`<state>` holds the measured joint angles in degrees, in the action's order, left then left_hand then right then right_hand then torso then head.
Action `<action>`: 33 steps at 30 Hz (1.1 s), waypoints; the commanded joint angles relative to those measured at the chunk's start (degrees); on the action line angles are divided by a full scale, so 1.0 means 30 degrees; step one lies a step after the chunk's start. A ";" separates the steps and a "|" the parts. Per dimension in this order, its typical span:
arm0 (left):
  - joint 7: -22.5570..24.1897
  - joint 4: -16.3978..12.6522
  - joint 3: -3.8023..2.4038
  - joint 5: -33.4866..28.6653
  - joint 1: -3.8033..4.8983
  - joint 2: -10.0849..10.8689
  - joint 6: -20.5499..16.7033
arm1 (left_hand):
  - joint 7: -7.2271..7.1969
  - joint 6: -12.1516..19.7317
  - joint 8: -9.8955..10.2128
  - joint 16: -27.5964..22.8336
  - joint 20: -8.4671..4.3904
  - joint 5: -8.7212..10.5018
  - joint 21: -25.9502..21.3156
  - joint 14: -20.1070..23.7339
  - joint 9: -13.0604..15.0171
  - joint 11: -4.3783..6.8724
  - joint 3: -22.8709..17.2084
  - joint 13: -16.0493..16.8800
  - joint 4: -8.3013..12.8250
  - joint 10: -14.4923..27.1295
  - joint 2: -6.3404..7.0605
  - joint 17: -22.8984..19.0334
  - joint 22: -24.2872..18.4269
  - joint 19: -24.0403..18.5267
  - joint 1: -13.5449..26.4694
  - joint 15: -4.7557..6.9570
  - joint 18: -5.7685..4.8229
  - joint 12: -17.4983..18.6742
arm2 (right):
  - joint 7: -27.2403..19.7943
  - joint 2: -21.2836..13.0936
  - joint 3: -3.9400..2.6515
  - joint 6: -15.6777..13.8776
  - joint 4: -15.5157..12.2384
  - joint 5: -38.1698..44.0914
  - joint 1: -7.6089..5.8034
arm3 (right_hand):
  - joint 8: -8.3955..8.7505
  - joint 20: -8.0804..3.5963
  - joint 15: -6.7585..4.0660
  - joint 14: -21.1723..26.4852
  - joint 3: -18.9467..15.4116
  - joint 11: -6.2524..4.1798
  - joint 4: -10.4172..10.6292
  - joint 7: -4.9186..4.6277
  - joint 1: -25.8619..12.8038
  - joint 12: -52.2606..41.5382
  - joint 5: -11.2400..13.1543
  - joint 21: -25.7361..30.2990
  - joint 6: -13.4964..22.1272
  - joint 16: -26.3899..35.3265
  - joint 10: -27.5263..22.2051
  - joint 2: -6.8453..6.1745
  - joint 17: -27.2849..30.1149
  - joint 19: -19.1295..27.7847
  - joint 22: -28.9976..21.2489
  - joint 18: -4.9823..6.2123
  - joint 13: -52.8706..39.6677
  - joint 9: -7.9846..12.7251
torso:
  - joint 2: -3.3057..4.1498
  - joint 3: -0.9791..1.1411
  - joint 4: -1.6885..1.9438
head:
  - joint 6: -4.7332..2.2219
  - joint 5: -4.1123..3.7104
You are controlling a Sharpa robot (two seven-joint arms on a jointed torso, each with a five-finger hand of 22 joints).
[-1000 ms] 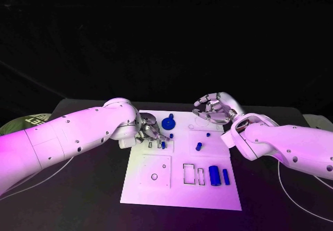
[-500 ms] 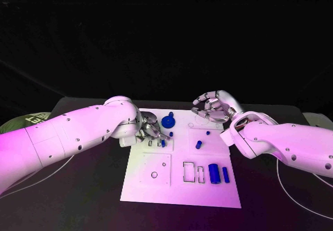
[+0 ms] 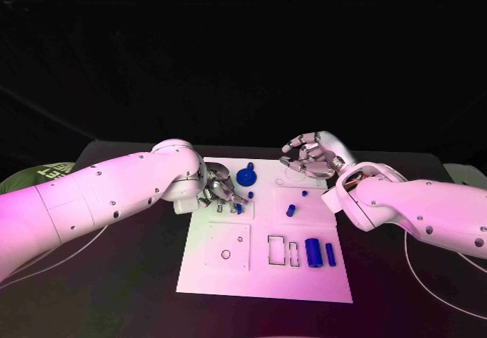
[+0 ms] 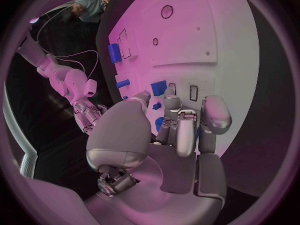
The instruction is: Assemble the parts on the task board
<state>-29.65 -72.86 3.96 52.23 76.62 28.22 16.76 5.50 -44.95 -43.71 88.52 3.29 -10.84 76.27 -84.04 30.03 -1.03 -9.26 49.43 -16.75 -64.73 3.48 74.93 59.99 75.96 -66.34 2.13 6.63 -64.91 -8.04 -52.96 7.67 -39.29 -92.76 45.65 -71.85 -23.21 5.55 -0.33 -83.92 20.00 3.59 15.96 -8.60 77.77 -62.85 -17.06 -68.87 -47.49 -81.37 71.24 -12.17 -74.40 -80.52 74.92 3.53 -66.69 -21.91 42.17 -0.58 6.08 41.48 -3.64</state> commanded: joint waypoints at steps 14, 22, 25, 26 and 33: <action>-0.0076 0.0077 -0.0005 -0.0183 -0.0055 -0.0142 0.0809 | -0.0122 -0.0080 -0.0104 0.0136 -0.0080 -0.0086 0.0123 -0.1766 0.0043 0.0007 -0.0091 0.0094 0.0036 -0.0188 -0.0061 0.4279 0.0063 0.0123 -0.0250 0.0147 -0.0313 -0.0147 | -0.0069 0.0043 0.0006 0.0147 -0.0005 0.0293 0.0030 | 0.0071 -0.0039 -0.0104 -0.0635 0.0044 0.0002 0.0018 0.0025 -0.0132 0.0033 -0.0120 0.0092 0.0074 0.0071 -0.0077 -0.0006 0.0016 0.0084 0.1843 0.0330 0.0000 0.0019 | 0.0016 -0.0002 -0.0015 | -0.0035 -0.0073; -0.0084 0.0132 -0.0005 -0.0191 -0.0081 -0.0200 0.0905 | -0.0129 -0.0099 -0.0119 0.0177 -0.0085 -0.0083 0.0229 -0.1792 0.0058 0.0013 -0.0107 0.0244 0.0023 -0.0290 -0.0081 0.4366 0.0285 0.0222 -0.0294 0.0152 -0.0354 -0.0246 | -0.0036 0.0069 0.0006 0.0115 -0.0012 0.0305 0.0032 | 0.0059 -0.0043 -0.0111 -0.0634 0.0057 -0.0007 0.0016 0.0033 -0.0144 0.0026 -0.0132 0.0174 0.0055 0.0090 -0.0055 0.0000 0.0034 0.0106 0.1804 0.0344 0.0008 0.0020 | 0.0016 0.0008 -0.0008 | 0.0080 -0.0029; -0.0086 0.0161 -0.0004 -0.0193 -0.0096 -0.0216 0.0919 | -0.0129 -0.0099 -0.0119 0.0177 -0.0085 -0.0083 0.0229 -0.1792 0.0058 0.0013 -0.0107 0.0244 0.0023 -0.0290 -0.0081 0.4366 0.0285 0.0222 -0.0294 0.0152 -0.0354 -0.0246 | -0.0033 0.0077 0.0006 0.0121 -0.0011 0.0306 0.0034 | 0.0059 -0.0043 -0.0111 -0.0634 0.0057 -0.0007 0.0016 0.0033 -0.0144 0.0026 -0.0132 0.0174 0.0055 0.0090 -0.0055 0.0000 0.0034 0.0106 0.1804 0.0344 0.0008 0.0020 | 0.0013 0.0002 -0.0011 | 0.0085 -0.0073; -0.0086 0.0175 -0.0004 -0.0194 -0.0100 -0.0223 0.0921 | -0.0129 -0.0099 -0.0119 0.0177 -0.0085 -0.0083 0.0229 -0.1792 0.0058 0.0013 -0.0107 0.0244 0.0023 -0.0290 -0.0081 0.4366 0.0285 0.0222 -0.0294 0.0152 -0.0354 -0.0246 | -0.0032 0.0079 0.0006 0.0124 -0.0010 0.0307 0.0036 | 0.0059 -0.0043 -0.0111 -0.0634 0.0057 -0.0007 0.0016 0.0033 -0.0144 0.0026 -0.0132 0.0174 0.0055 0.0090 -0.0055 0.0000 0.0034 0.0106 0.1804 0.0344 0.0008 0.0020 | 0.0011 -0.0007 -0.0013 | 0.0103 -0.0076; -0.0076 0.0289 -0.0002 -0.0228 -0.0122 -0.0279 0.0992 | -0.0148 -0.0139 -0.0149 0.0179 -0.0093 -0.0086 0.0281 -0.1794 0.0084 0.0029 -0.0143 0.0329 0.0018 -0.0366 -0.0130 0.4369 0.0371 0.0257 -0.0370 0.0163 -0.0367 -0.0315 | -0.0022 0.0082 0.0006 0.0145 -0.0012 0.0308 0.0040 | 0.0059 -0.0043 -0.0111 -0.0634 0.0057 -0.0007 0.0016 0.0033 -0.0144 0.0026 -0.0132 0.0174 0.0055 0.0090 -0.0055 0.0000 0.0034 0.0106 0.1804 0.0344 0.0008 0.0020 | 0.0000 0.0003 0.0000 | 0.0121 -0.0071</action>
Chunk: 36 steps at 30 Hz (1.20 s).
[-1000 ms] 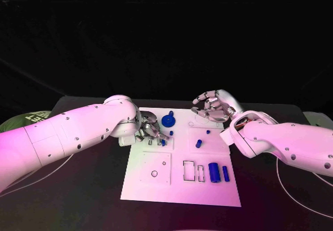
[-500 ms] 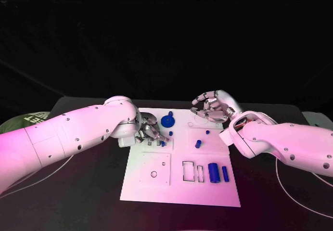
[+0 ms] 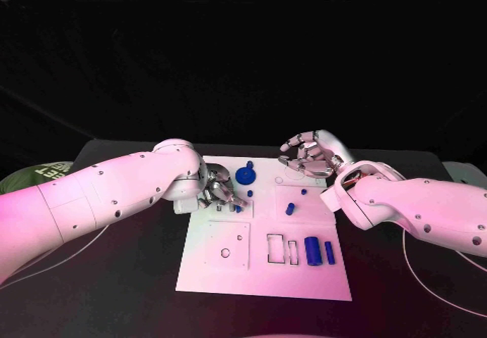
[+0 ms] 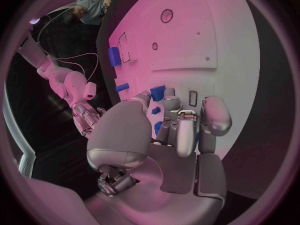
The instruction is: Assemble the parts on the task board
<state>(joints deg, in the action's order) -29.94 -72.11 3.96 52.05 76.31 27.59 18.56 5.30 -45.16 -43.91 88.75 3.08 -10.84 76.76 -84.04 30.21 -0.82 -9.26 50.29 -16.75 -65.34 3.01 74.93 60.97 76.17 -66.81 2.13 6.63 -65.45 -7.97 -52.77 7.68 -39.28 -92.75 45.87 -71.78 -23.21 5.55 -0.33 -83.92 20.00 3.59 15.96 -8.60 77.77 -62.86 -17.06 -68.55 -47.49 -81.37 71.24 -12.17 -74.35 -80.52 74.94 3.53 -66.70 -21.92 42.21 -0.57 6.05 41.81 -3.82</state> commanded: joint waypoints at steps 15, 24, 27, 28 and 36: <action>0.0254 0.0078 -0.0002 -0.0445 -0.0030 -0.0101 0.0123 | -0.0230 0.0087 -0.0073 0.0121 -0.0144 -0.0120 0.0309 -0.1805 0.0271 0.0120 -0.2653 0.0141 0.0122 -0.0172 -0.0477 0.4408 0.0254 0.0126 -0.2495 0.0309 -0.0378 -0.0153 | 0.0187 0.0006 0.0000 0.0435 -0.0047 0.0411 0.0026 | 0.0053 -0.0049 -0.0117 -0.0627 0.0065 -0.0014 0.0017 0.0038 -0.0164 0.0082 -0.0136 0.0190 0.0044 0.0125 -0.0079 -0.0002 0.0061 0.0147 0.1740 0.0369 0.0072 0.0027 | -0.0029 -0.0012 0.0018 | 0.0073 -0.0016; 0.0348 0.0035 -0.0001 -0.1038 -0.0031 -0.0058 -0.0116 | -0.0194 0.0495 -0.0443 0.0106 -0.0152 -0.0124 0.0426 -0.1799 0.0832 0.0106 -0.7506 0.0097 0.1238 -0.0236 0.0530 0.4391 0.0448 0.0111 -0.3650 0.0310 -0.0401 -0.0010 | 0.0325 -0.0017 0.0002 0.0600 -0.0055 0.0543 0.0033 | 0.0060 -0.0055 -0.0124 -0.0620 0.0094 -0.0019 -0.0004 0.0042 -0.0158 0.0099 -0.0216 0.0298 0.0059 0.0163 -0.0085 -0.0012 0.0094 0.0173 0.1687 0.0385 0.0099 0.0040 | -0.0040 -0.0023 0.0022 | 0.0086 -0.0010; 0.0425 0.0024 -0.0001 -0.1123 -0.0031 -0.0011 -0.0233 | -0.0126 0.0635 -0.0715 0.0105 -0.0105 -0.0101 0.0453 -0.1799 0.1150 0.0061 -0.9310 0.0064 0.2030 -0.0308 0.1044 0.4393 0.0482 0.0093 -0.3323 0.0261 -0.0404 0.0040 | 0.0436 -0.0047 0.0004 0.0726 -0.0112 0.0635 0.0041 | 0.0058 -0.0064 -0.0132 -0.0619 0.0142 -0.0027 -0.0048 0.0049 -0.0121 0.0126 -0.0351 0.0346 0.0059 0.0191 -0.0097 -0.0027 0.0108 0.0168 0.1660 0.0388 0.0139 0.0050 | -0.0037 -0.0026 0.0045 | 0.0064 -0.0002; 0.0440 0.0015 -0.0002 -0.1129 -0.0031 0.0013 -0.0267 | -0.0120 0.0645 -0.0780 0.0098 -0.0089 -0.0085 0.0468 -0.1796 0.1223 0.0060 -0.9631 0.0066 0.2220 -0.0340 0.1173 0.4382 0.0508 0.0100 -0.3183 0.0262 -0.0409 0.0039 | 0.0459 -0.0050 0.0005 0.0758 -0.0130 0.0660 0.0043 | 0.0058 -0.0064 -0.0132 -0.0619 0.0142 -0.0027 -0.0048 0.0049 -0.0121 0.0126 -0.0351 0.0346 0.0059 0.0191 -0.0097 -0.0027 0.0108 0.0168 0.1660 0.0388 0.0139 0.0050 | -0.0037 -0.0024 0.0048 | 0.0056 -0.0020; 0.0499 -0.0392 -0.0025 -0.1117 -0.0031 0.0430 -0.0811 | -0.0163 0.0544 -0.0991 0.0043 -0.0063 -0.0078 0.0482 -0.1765 0.1435 0.0101 -1.0533 0.0416 0.2741 -0.0736 0.1411 0.4278 0.0520 0.0092 -0.2615 0.0295 -0.0406 -0.0211 | 0.0571 -0.0093 0.0009 0.0921 -0.0165 0.0781 0.0072 | 0.0058 -0.0067 -0.0134 -0.0611 0.0150 -0.0026 -0.0054 0.0048 -0.0120 0.0147 -0.0386 0.0397 0.0060 0.0215 -0.0111 -0.0035 0.0142 0.0184 0.1637 0.0397 0.0161 0.0053 | -0.0055 -0.0030 0.0062 | 0.0018 -0.0010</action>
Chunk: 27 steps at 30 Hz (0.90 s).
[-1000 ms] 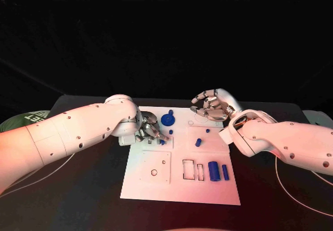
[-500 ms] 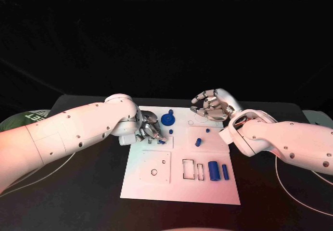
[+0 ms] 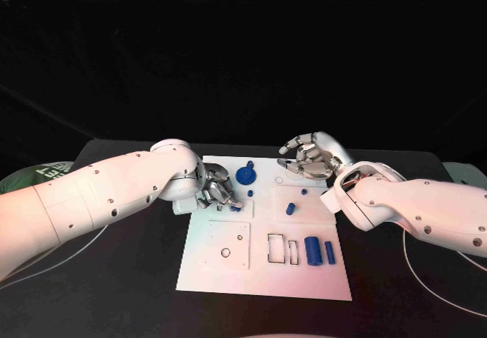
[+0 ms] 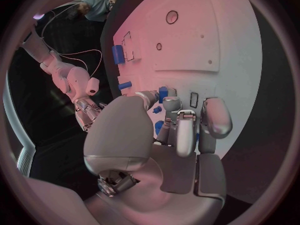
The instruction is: Assemble the parts on the task board
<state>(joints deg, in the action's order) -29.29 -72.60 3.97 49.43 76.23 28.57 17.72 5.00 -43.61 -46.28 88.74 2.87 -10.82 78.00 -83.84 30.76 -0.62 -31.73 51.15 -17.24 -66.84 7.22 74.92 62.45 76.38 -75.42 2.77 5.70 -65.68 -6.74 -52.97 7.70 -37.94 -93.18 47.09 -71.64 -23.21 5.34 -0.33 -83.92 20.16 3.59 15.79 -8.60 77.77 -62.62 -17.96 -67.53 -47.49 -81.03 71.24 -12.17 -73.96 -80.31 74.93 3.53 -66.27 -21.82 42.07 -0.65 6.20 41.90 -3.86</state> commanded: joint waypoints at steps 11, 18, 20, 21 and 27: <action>0.0271 -0.1209 -0.0116 0.0473 -0.0069 0.0674 -0.2522 | -0.0393 -0.0899 -0.0413 -0.0084 -0.0139 -0.0850 0.0434 -0.1774 0.1408 0.0353 -0.4834 0.2112 0.4032 -0.2053 0.0881 0.4033 0.0746 0.0427 0.1736 0.0356 -0.0220 -0.1371 | 0.0179 -0.0097 0.0019 0.0498 0.0007 0.0371 0.0054 | 0.0058 0.0001 -0.0133 -0.0611 0.0093 -0.0021 0.0014 0.0043 -0.0153 0.0087 -0.0113 0.0075 0.0060 0.0108 -0.0122 -0.0047 0.0012 0.0115 0.1629 0.0398 0.0038 0.0025 | 0.0000 0.0035 0.0017 | -0.0073 0.0076; 0.0221 -0.1629 -0.0117 0.1191 -0.0255 0.0946 -0.3011 | -0.0648 -0.1345 -0.0924 0.0007 -0.0342 -0.3361 0.0785 -0.1829 0.1909 0.0604 -0.5675 0.3129 0.4649 -0.2840 0.1425 0.4201 0.1451 0.0784 0.2980 0.0576 -0.0349 -0.2010 | 0.0228 -0.0174 0.0022 0.0462 -0.0026 0.0369 0.0058 | 0.0057 -0.0001 -0.0131 -0.0617 0.0089 -0.0015 0.0048 0.0037 -0.0216 0.0081 -0.0140 0.0085 0.0058 0.0108 -0.0112 -0.0048 -0.0003 0.0106 0.1623 0.0395 0.0044 0.0030 | -0.0012 0.0051 0.0011 | -0.0186 0.0054; 0.0186 -0.1713 -0.0115 0.1449 -0.0335 0.0975 -0.2949 | -0.0698 -0.1434 -0.0977 0.0052 -0.0368 -0.3484 0.0893 -0.1854 0.1965 0.0647 -0.5688 0.3311 0.4727 -0.2987 0.1478 0.4287 0.1683 0.0904 0.3102 0.0609 -0.0393 -0.2133 | 0.0260 -0.0174 0.0022 0.0466 -0.0045 0.0369 0.0059 | 0.0057 -0.0001 -0.0131 -0.0617 0.0089 -0.0015 0.0048 0.0037 -0.0216 0.0081 -0.0140 0.0085 0.0058 0.0108 -0.0112 -0.0048 -0.0003 0.0106 0.1623 0.0395 0.0044 0.0030 | 0.0009 0.0054 -0.0005 | -0.0211 0.0133; 0.0174 -0.1734 -0.0115 0.1588 -0.0359 0.0976 -0.2919 | -0.0710 -0.1455 -0.0988 0.0063 -0.0377 -0.3528 0.0915 -0.1860 0.1980 0.0659 -0.5692 0.3345 0.4750 -0.3019 0.1490 0.4308 0.1728 0.0929 0.3132 0.0619 -0.0401 -0.2156 | 0.0268 -0.0169 0.0022 0.0469 -0.0045 0.0369 0.0059 | 0.0056 -0.0001 -0.0131 -0.0622 0.0088 -0.0013 0.0064 0.0036 -0.0245 0.0065 -0.0150 0.0100 0.0057 0.0105 -0.0097 -0.0043 -0.0016 0.0106 0.1615 0.0397 0.0035 0.0032 | 0.0014 0.0053 -0.0014 | -0.0203 0.0140; 0.0091 -0.1745 -0.0106 0.2550 -0.0458 0.0920 -0.2497 | -0.0764 -0.1541 -0.1063 0.0031 -0.0416 -0.3751 0.0989 -0.1843 0.2066 0.0707 -0.5769 0.3158 0.4755 -0.2985 0.1428 0.4236 0.1871 0.1003 0.3344 0.0663 -0.0427 -0.2039 | 0.0302 -0.0138 0.0024 0.0469 -0.0034 0.0369 0.0069 | 0.0056 -0.0001 -0.0131 -0.0622 0.0088 -0.0013 0.0064 0.0036 -0.0245 0.0065 -0.0150 0.0100 0.0057 0.0105 -0.0097 -0.0043 -0.0016 0.0106 0.1615 0.0397 0.0035 0.0032 | 0.0010 0.0058 -0.0056 | -0.0135 0.0223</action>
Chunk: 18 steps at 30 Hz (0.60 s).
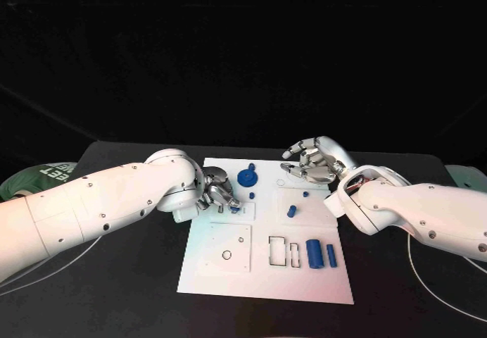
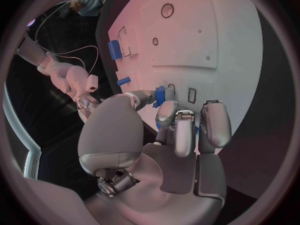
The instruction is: Assemble the parts on the task board
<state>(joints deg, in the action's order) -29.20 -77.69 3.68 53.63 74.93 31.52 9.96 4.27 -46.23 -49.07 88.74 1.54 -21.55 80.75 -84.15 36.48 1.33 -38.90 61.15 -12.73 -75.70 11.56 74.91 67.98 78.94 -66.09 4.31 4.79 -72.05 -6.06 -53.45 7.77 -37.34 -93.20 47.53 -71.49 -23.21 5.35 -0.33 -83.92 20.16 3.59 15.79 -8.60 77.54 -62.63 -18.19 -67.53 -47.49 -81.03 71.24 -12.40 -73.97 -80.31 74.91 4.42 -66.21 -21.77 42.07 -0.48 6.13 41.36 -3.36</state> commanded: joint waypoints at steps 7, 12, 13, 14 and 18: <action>-0.0016 -0.0030 0.0015 0.1952 -0.0089 -0.0219 0.0502 | -0.0580 -0.0748 -0.0274 0.0066 -0.0007 -0.0267 0.0093 -0.1758 0.0281 0.0101 -0.3416 -0.0499 0.3222 0.0066 -0.0045 0.4305 0.0064 0.0164 0.0487 0.0187 -0.0131 0.0294 | 0.0088 0.0021 0.0005 0.0258 -0.0049 0.0223 0.0029 | 0.0056 -0.0003 -0.0130 -0.0622 0.0090 -0.0014 0.0071 0.0036 -0.0184 0.0065 -0.0087 0.0118 0.0057 0.0110 -0.0092 0.0037 -0.0010 0.0110 0.1612 0.0104 0.0016 0.0018 | 0.0039 -0.0033 -0.0009 | 0.0054 0.0060; -0.0056 0.0006 0.0039 0.2319 -0.0116 -0.0303 0.0530 | -0.0601 -0.0764 -0.0320 0.0077 -0.0018 -0.0276 0.0090 -0.1764 0.0320 0.0118 -0.3419 -0.0585 0.3210 0.0081 -0.0052 0.4327 0.0054 0.0158 0.0564 0.0200 -0.0128 0.0346 | 0.0082 0.0018 0.0006 0.0247 -0.0063 0.0227 0.0031 | 0.0055 -0.0004 -0.0131 -0.0630 0.0096 -0.0016 0.0083 0.0037 -0.0210 0.0042 -0.0117 0.0114 0.0057 0.0105 -0.0070 0.0046 -0.0027 0.0099 0.1613 0.0101 0.0004 0.0022 | 0.0040 -0.0033 -0.0029 | 0.0047 0.0060; -0.0064 0.0020 0.0042 0.2390 -0.0120 -0.0310 0.0535 | -0.0620 -0.0771 -0.0358 0.0081 -0.0029 -0.0273 0.0117 -0.1767 0.0355 0.0133 -0.3412 -0.0592 0.3194 0.0060 -0.0054 0.4335 0.0119 0.0189 0.0641 0.0213 -0.0140 0.0349 | 0.0080 0.0018 0.0006 0.0246 -0.0065 0.0227 0.0031 | 0.0055 -0.0004 -0.0131 -0.0630 0.0096 -0.0016 0.0083 0.0037 -0.0210 0.0042 -0.0117 0.0114 0.0057 0.0105 -0.0070 0.0046 -0.0027 0.0099 0.1613 0.0101 0.0004 0.0022 | 0.0036 -0.0038 -0.0041 | 0.0076 0.0065; -0.0072 0.0034 0.0043 0.2435 -0.0123 -0.0312 0.0558 | -0.0620 -0.0771 -0.0358 0.0081 -0.0029 -0.0273 0.0117 -0.1767 0.0355 0.0133 -0.3412 -0.0592 0.3194 0.0060 -0.0054 0.4335 0.0119 0.0189 0.0641 0.0213 -0.0140 0.0349 | 0.0079 0.0017 0.0006 0.0245 -0.0065 0.0227 0.0031 | 0.0055 -0.0004 -0.0131 -0.0630 0.0096 -0.0016 0.0083 0.0037 -0.0210 0.0042 -0.0117 0.0114 0.0057 0.0105 -0.0070 0.0046 -0.0027 0.0099 0.1613 0.0101 0.0004 0.0022 | 0.0038 -0.0035 -0.0048 | 0.0082 0.0069; -0.0104 0.0090 0.0046 0.2541 -0.0128 -0.0315 0.0682 | -0.0663 -0.0784 -0.0440 0.0106 -0.0053 -0.0241 0.0141 -0.1780 0.0429 0.0166 -0.3363 -0.0595 0.3149 0.0008 -0.0048 0.4383 0.0173 0.0213 0.0817 0.0239 -0.0150 0.0343 | 0.0078 0.0010 0.0006 0.0241 -0.0066 0.0228 0.0031 | 0.0055 -0.0004 -0.0131 -0.0630 0.0096 -0.0016 0.0083 0.0037 -0.0210 0.0042 -0.0117 0.0114 0.0057 0.0105 -0.0070 0.0046 -0.0027 0.0099 0.1613 0.0101 0.0004 0.0022 | 0.0033 -0.0028 -0.0037 | 0.0103 0.0060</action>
<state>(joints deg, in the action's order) -29.42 -77.42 3.83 59.69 74.57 30.71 10.74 4.16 -46.52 -50.23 88.74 1.34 -22.15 80.95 -83.95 37.64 1.47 -39.07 59.36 -12.87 -75.54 11.52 74.91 68.43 79.14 -64.11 4.50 4.80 -71.21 -5.85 -53.44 7.78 -37.32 -93.30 47.57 -71.44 -23.21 5.35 -0.33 -83.92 20.32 3.59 15.96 -8.60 77.54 -62.64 -18.18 -67.53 -47.49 -81.03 71.24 -12.40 -73.97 -80.32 74.95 4.42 -66.21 -21.78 42.18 -0.58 6.02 41.61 -3.15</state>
